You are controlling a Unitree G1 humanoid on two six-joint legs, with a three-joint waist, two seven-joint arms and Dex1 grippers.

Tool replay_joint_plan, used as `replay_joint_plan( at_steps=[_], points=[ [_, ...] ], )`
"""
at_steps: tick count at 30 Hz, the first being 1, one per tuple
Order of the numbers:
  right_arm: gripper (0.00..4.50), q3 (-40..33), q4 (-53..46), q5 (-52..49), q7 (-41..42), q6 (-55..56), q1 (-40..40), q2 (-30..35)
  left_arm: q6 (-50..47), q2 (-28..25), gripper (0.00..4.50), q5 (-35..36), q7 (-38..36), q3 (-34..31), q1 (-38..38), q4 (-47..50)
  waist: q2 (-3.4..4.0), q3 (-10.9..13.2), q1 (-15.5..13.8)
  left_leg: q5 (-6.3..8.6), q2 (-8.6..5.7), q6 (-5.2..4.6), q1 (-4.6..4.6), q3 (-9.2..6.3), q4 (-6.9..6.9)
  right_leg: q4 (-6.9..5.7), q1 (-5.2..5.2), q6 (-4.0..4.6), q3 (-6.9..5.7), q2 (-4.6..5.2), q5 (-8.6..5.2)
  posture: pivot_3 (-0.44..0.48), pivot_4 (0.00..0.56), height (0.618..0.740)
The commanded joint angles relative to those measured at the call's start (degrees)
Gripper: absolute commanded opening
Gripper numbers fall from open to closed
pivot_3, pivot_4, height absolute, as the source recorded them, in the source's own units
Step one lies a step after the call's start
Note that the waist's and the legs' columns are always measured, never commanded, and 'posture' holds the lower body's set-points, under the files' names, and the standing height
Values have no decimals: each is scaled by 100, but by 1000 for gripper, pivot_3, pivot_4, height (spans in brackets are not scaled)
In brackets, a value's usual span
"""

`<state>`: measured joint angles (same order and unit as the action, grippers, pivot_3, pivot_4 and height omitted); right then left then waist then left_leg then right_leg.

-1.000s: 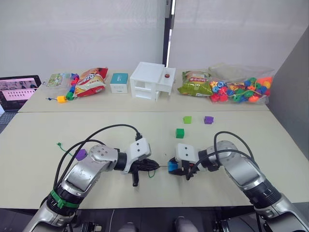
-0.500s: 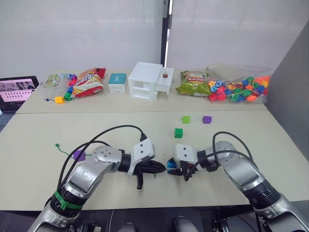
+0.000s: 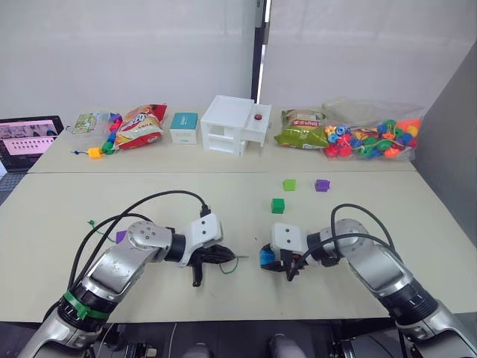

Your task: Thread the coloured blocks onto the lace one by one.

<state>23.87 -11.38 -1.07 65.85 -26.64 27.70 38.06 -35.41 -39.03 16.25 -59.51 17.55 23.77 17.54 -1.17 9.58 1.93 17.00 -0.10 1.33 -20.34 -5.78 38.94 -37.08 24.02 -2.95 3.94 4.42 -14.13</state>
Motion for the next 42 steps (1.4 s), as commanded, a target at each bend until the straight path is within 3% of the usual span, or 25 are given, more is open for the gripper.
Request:
replay_joint_plan(
  at_steps=[1,42],
  points=[
    [1358,29,-59,8,-4,-143,-121,83,-108,133,0,174,116,-105,-53,283,0,0,3,0,0,0,-1,0,0,0,0,0,0,0,0,0,150,740],
    [1358,-10,-386,-132,41,-417,-184,167,-23,739,0,26,403,223,45,50,0,0,-87,0,0,0,-2,2,0,2,1,0,0,0,0,0,150,740]
  ],
)
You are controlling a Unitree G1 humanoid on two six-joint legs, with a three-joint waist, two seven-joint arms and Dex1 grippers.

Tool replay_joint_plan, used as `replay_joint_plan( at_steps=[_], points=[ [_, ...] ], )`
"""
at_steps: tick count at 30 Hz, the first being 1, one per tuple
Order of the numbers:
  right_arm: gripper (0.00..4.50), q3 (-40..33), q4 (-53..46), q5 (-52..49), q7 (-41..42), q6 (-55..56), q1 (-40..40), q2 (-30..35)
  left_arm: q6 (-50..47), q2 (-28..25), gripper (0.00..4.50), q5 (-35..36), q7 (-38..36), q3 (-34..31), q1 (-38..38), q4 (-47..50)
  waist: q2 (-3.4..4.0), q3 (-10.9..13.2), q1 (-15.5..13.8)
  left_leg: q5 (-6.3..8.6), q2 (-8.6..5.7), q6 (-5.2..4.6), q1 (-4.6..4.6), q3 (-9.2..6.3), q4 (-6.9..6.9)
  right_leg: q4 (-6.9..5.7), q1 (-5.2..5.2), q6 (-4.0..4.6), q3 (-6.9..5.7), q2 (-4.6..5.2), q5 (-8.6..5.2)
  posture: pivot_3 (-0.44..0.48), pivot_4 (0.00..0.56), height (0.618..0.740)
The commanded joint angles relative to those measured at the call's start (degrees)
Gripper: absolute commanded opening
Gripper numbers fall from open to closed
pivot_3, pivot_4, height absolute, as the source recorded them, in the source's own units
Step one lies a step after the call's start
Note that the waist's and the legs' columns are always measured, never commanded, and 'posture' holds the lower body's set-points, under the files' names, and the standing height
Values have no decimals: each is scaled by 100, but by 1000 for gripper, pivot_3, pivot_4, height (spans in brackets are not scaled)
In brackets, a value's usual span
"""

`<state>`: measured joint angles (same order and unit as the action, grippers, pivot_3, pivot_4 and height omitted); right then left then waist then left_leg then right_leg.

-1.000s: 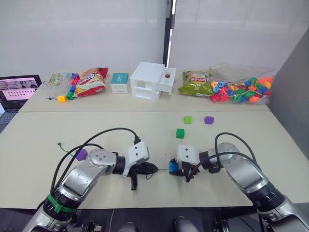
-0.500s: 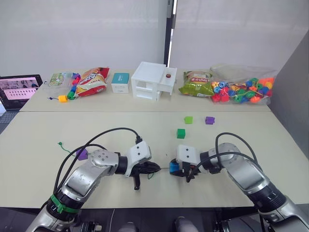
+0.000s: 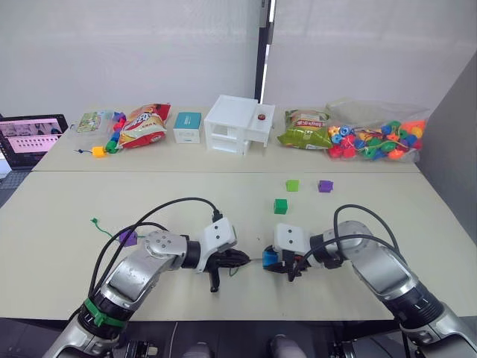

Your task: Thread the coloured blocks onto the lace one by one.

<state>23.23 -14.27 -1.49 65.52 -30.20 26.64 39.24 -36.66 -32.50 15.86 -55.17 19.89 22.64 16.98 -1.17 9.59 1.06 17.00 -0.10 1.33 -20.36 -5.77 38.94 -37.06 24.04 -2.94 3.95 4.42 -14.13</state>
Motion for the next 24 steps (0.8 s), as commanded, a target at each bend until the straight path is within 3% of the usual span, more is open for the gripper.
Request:
replay_joint_plan(
  at_steps=[1,10,24],
  points=[
    [1358,54,-99,-87,78,-62,-77,50,95,103,0,74,-40,-16,178,100,0,0,1,0,0,0,0,0,0,0,0,0,0,0,0,0,150,740],
    [1358,41,-80,-81,81,-59,-63,36,69,245,0,121,-157,107,275,33,0,0,-1,0,0,0,0,0,0,0,1,0,0,0,0,0,150,740],
    [1358,44,-179,-68,15,-187,-89,-73,525,1122,0,-304,-286,663,723,-816,-3,-3,-46,-1,-4,1,4,-2,8,6,-19,-2,-1,2,1,0,150,740]
  ],
)
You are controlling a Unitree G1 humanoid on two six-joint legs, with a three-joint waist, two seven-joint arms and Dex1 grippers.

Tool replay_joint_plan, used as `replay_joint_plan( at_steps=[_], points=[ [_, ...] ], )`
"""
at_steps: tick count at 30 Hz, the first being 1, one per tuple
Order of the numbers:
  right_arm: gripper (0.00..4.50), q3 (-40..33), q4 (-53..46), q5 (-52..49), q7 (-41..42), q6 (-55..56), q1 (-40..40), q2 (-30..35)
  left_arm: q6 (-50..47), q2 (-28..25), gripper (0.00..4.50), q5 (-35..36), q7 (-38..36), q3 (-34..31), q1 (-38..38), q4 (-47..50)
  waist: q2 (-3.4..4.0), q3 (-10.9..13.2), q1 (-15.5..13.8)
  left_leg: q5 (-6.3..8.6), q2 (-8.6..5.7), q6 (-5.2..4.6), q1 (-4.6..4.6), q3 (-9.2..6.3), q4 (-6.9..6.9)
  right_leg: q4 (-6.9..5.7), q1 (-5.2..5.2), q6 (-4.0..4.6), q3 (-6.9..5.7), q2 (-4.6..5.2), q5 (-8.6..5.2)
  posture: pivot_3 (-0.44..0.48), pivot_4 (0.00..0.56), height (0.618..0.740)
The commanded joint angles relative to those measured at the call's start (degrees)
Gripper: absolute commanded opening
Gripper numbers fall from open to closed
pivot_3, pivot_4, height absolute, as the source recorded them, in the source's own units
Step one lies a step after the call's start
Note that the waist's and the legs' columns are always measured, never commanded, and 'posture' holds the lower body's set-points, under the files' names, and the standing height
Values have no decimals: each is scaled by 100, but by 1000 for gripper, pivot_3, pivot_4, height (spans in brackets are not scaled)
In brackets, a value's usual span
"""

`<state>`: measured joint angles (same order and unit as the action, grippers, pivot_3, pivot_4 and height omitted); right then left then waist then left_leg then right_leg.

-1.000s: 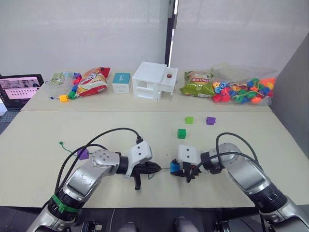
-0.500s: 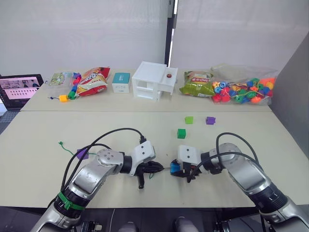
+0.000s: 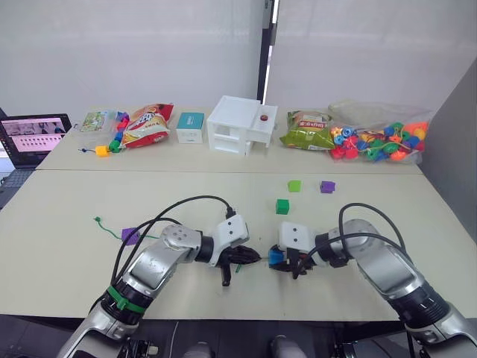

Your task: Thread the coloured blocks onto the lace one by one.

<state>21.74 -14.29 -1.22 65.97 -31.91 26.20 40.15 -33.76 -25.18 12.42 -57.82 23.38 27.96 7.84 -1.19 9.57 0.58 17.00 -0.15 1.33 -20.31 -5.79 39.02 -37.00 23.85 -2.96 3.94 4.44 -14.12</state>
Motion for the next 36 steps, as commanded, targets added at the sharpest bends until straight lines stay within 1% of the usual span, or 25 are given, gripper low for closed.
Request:
replay_joint_plan(
  at_steps=[1,5,10,16,26,31,36],
  points=[
    [1358,196,-190,-94,-38,-31,-52,-173,242,420,0,16,-25,309,206,80,0,-1,1,0,0,0,0,0,0,1,-3,0,0,0,0,0,150,740],
    [1358,205,-229,-105,-47,-64,-74,-189,290,393,0,-56,-96,225,202,43,-1,-1,7,0,0,0,8,0,0,2,-10,0,0,0,0,0,150,740],
    [1358,190,-263,-188,12,-12,-130,-213,309,210,0,-20,-241,120,85,125,-1,-1,20,0,1,0,8,-1,0,1,-9,-1,0,-1,0,0,150,740],
    [1358,266,76,-57,104,384,-149,-213,483,-18,0,-22,-479,17,-48,51,-1,-2,63,0,5,0,8,-2,-5,-1,0,0,0,-5,0,0,150,740],
    [1358,346,-16,-13,205,378,-101,-149,741,5,0,-195,-300,11,-87,-108,-1,-2,74,0,5,-1,7,-2,-7,-2,2,0,0,-5,0,0,150,740],
    [1358,475,-315,138,168,-154,135,-47,678,43,0,-202,-196,-28,-78,44,0,-2,63,0,5,0,7,-2,-6,-2,2,0,0,-5,0,0,150,740],
    [1358,735,-671,368,-6,-1035,383,2,392,-20,0,-163,-78,-91,-164,406,0,-2,51,0,4,0,5,-2,-5,-3,3,0,0,-4,0,0,150,740]
  ],
)
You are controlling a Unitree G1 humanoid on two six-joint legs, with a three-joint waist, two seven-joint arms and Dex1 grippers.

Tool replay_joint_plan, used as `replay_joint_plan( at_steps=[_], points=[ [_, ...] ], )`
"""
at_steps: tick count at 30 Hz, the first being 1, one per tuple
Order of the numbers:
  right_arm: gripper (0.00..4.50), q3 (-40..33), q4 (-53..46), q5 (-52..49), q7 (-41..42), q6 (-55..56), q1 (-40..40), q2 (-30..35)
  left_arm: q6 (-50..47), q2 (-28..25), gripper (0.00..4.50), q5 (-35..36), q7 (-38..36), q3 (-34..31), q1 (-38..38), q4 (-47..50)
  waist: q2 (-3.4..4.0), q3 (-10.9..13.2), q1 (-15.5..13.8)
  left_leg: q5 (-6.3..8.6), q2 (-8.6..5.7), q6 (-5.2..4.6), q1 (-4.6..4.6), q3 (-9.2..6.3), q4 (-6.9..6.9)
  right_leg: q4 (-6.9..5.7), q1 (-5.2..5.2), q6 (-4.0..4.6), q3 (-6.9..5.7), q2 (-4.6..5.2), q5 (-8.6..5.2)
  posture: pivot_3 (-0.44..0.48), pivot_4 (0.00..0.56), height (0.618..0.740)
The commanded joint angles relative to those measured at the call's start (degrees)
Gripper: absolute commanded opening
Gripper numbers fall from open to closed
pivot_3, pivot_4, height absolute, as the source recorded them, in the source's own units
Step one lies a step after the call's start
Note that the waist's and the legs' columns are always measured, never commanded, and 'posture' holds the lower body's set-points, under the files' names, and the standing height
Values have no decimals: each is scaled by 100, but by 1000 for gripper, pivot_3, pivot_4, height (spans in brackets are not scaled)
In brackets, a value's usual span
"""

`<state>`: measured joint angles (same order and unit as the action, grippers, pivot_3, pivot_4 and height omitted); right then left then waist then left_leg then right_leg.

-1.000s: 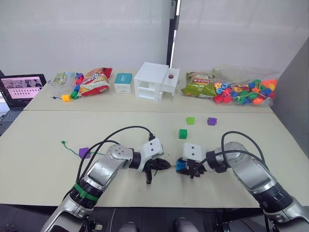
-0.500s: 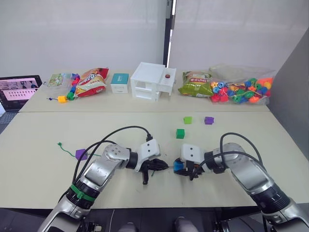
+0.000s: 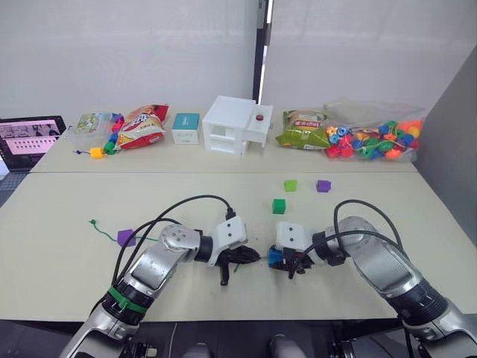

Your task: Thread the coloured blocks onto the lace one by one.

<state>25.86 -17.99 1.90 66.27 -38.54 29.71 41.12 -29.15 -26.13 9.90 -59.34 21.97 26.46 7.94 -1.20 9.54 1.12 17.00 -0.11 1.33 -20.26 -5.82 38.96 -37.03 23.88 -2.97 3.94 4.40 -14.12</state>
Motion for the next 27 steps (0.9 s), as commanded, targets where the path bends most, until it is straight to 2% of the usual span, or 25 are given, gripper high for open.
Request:
replay_joint_plan(
  at_steps=[1,7,13,18,27],
  points=[
    [1358,389,-387,71,-59,-543,72,-104,-116,49,0,97,89,35,-47,463,0,0,-6,0,0,0,0,0,0,0,0,0,0,0,0,0,150,740],
    [1358,518,-565,25,-294,-1110,171,-373,-223,-17,0,119,159,-12,-127,577,-1,-1,25,0,1,0,-1,0,-1,-1,6,0,0,-2,0,0,150,740],
    [1358,455,-556,-100,-369,-1099,186,-523,-71,154,0,44,184,82,-38,348,-1,-2,64,0,2,0,1,0,-1,-2,4,0,0,-2,0,0,150,740],
    [1358,223,-416,-252,-362,-829,129,-644,-57,454,0,136,128,91,67,207,-2,-2,53,0,0,0,1,0,1,-2,0,0,0,0,0,0,150,740],
    [1358,-88,-47,-394,-152,-65,-115,-494,-90,384,0,158,-49,4,96,232,-2,-2,52,0,0,1,0,1,1,-1,1,0,0,0,0,0,150,740]
  ],
)
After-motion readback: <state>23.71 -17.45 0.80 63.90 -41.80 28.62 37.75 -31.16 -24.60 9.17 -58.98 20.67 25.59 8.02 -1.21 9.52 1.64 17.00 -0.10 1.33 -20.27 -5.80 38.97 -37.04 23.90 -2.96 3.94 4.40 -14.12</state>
